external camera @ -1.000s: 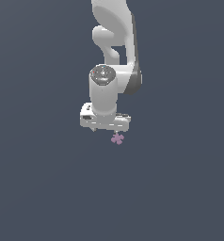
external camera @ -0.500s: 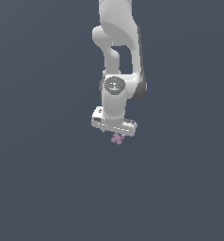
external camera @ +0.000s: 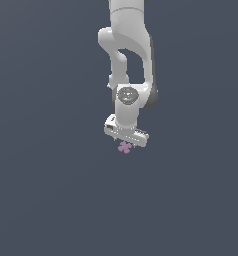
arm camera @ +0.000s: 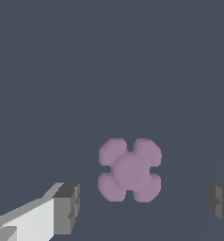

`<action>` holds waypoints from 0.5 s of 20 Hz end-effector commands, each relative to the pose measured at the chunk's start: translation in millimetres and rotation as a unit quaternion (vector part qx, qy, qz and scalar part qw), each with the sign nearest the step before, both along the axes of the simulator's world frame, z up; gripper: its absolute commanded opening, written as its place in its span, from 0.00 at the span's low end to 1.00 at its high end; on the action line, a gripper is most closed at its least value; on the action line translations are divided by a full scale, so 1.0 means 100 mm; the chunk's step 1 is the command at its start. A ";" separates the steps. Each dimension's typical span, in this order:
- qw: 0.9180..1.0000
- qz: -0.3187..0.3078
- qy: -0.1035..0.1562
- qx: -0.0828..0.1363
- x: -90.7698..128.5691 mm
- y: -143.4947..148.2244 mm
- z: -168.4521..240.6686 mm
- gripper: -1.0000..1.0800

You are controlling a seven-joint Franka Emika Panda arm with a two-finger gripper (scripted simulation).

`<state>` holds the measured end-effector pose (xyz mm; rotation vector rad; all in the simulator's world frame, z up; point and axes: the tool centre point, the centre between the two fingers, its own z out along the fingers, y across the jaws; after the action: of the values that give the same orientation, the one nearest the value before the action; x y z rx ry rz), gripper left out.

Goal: Pick up the object and move it to a goal position.

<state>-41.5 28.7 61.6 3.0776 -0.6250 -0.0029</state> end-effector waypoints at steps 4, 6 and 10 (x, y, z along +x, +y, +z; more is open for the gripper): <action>1.000 -0.011 -0.001 0.000 -0.03 0.03 -0.05 0.96; 1.000 -0.008 -0.001 0.000 -0.03 0.03 -0.04 0.96; 1.000 -0.009 -0.001 0.000 -0.03 0.03 -0.12 0.96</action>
<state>-43.9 31.7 53.0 3.0733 -0.6517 0.0001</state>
